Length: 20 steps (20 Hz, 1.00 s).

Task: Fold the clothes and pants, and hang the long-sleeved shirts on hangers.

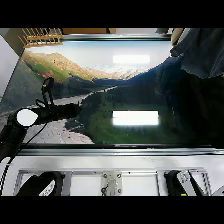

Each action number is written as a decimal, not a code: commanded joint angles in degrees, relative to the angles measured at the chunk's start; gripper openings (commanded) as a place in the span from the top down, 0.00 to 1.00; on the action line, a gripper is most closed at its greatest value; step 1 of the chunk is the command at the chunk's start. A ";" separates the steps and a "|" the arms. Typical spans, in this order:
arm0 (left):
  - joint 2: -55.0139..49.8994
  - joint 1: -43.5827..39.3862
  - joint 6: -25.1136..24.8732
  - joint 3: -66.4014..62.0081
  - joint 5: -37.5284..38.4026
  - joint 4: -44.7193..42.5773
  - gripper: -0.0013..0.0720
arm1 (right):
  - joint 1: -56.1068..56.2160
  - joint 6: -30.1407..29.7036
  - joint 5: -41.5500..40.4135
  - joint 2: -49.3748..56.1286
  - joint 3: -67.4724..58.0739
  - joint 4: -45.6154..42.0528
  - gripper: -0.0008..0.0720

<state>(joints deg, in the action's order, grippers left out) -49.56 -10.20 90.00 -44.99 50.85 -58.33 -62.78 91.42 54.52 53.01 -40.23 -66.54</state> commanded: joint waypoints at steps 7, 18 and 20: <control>0.02 -0.04 -0.15 0.00 0.15 -0.09 0.97 | -0.35 -3.34 2.69 -5.66 -4.48 -13.86 0.00; 0.02 -0.04 -0.13 0.00 0.02 -0.11 0.97 | 40.61 -19.67 1.53 -12.90 -8.15 10.82 0.00; 0.02 -0.04 -0.13 0.00 0.00 -0.11 0.97 | 48.59 -19.67 1.22 -12.11 -8.04 9.27 0.02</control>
<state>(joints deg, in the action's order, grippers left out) -49.56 -10.20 89.80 -44.99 50.83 -58.48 -26.55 73.58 54.83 40.40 -48.62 -57.89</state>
